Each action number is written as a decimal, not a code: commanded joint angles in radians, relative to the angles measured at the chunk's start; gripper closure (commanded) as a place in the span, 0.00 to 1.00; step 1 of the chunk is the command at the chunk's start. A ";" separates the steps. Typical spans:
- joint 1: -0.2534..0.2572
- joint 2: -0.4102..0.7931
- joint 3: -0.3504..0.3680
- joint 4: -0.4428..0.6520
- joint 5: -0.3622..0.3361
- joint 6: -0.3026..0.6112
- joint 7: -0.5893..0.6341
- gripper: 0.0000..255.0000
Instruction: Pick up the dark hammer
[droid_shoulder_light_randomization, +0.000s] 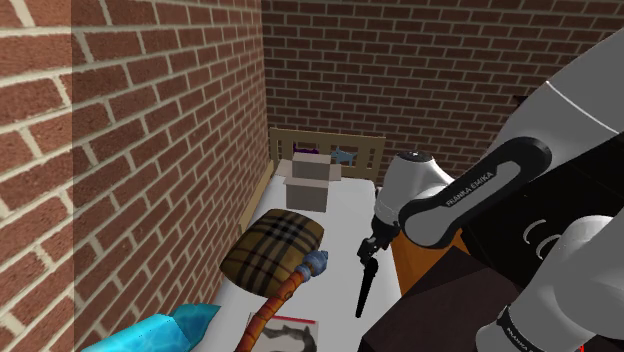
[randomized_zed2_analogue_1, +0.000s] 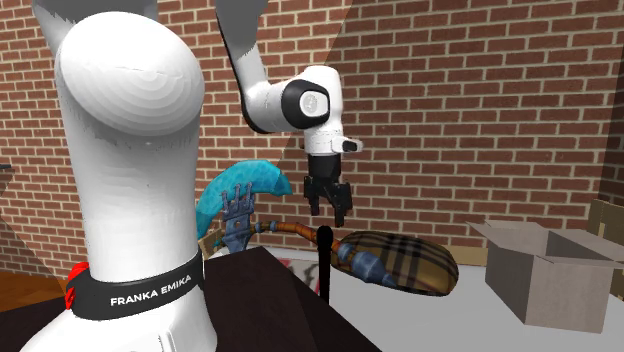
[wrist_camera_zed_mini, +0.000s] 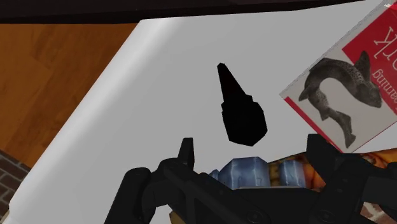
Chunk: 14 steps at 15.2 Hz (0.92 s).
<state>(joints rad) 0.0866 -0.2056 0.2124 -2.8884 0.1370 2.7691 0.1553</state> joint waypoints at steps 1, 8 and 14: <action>-0.004 0.049 0.010 0.004 -0.012 0.045 0.014 0.00; -0.030 0.188 0.019 0.008 -0.080 0.179 0.060 0.00; -0.030 0.191 0.019 0.010 -0.082 0.179 0.061 1.00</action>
<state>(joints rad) 0.0559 -0.0159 0.2311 -2.8778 0.0546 2.9477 0.2159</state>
